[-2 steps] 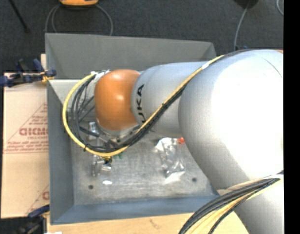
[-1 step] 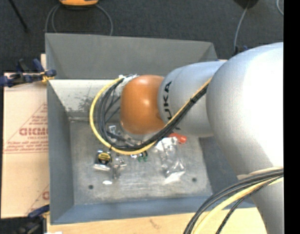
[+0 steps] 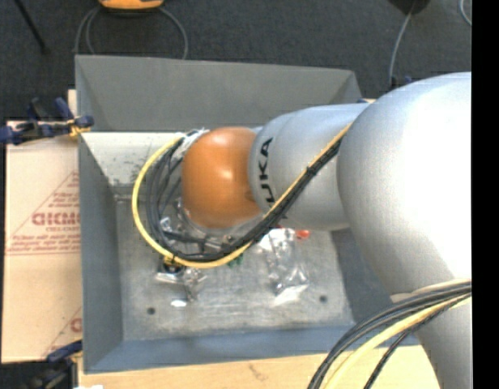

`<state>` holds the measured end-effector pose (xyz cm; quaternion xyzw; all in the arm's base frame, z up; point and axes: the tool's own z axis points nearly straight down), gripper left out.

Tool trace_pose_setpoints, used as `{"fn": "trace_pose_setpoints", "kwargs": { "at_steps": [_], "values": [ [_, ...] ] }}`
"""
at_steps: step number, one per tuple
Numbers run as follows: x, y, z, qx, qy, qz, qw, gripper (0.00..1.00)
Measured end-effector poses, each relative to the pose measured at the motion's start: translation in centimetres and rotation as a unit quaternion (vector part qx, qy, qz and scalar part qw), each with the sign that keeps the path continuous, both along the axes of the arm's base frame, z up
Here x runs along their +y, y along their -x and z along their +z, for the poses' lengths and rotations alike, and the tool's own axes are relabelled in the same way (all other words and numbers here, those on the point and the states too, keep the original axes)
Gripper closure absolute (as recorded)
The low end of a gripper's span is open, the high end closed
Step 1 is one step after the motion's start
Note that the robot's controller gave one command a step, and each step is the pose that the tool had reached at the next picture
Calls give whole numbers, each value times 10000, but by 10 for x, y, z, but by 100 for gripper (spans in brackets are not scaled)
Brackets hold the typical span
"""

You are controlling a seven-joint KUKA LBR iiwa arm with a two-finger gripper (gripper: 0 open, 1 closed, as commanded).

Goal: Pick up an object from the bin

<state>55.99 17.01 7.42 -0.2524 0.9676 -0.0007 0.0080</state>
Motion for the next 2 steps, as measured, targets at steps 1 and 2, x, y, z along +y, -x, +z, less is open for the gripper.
{"fn": "trace_pose_setpoints", "kwargs": {
  "at_steps": [1, 2],
  "values": [
    [2, -1, 2, -17, -27, -18, 10000, 100],
    [-8, -23, 170, 15, 6, 246, 9997, 100]
  ]
}}
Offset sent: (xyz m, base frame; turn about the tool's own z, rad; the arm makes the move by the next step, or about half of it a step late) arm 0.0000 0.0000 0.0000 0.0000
